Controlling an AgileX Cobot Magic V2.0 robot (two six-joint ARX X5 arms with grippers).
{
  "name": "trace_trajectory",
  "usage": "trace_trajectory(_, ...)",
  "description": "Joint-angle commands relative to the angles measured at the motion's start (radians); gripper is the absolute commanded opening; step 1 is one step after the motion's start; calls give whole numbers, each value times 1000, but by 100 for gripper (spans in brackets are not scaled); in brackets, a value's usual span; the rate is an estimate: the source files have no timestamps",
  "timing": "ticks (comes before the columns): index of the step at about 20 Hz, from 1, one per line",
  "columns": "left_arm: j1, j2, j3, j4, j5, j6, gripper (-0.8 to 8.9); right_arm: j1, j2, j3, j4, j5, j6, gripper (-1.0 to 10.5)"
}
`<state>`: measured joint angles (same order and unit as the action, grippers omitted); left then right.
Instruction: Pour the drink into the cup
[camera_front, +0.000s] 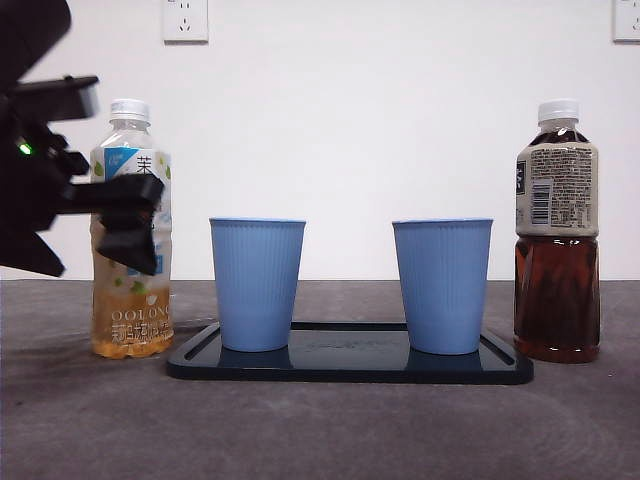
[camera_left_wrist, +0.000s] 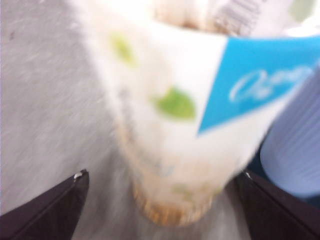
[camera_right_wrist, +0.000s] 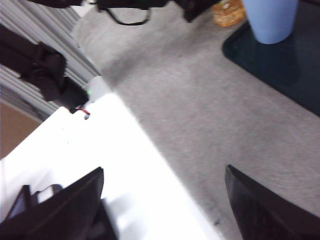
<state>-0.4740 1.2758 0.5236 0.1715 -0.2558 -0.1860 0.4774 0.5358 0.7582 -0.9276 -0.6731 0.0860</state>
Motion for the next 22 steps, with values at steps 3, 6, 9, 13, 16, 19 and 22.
trace_trajectory(3, -6, -138, 10, -162, 0, -42, 469, 7, 5, 11, 33, 99, 4, 377)
trace_trajectory(6, -12, -240, 11, -265, 3, -43, 468, 6, 5, 11, 61, 177, 7, 377)
trace_trajectory(9, -19, -343, 16, -365, 48, -43, 467, 6, 5, 11, 75, 265, 8, 377)
trace_trajectory(13, -26, -464, 34, -496, 153, -44, 467, 6, 5, 11, 75, 372, 8, 377)
trace_trajectory(16, -31, -541, 44, -581, 238, -43, 467, 6, 5, 11, 75, 420, 8, 377)
trace_trajectory(19, -31, -647, 45, -683, 348, -76, 466, 6, 5, 11, 75, 446, 8, 377)
trace_trajectory(22, -31, -733, 45, -746, 433, -97, 464, 6, 5, 11, 75, 447, 11, 377)
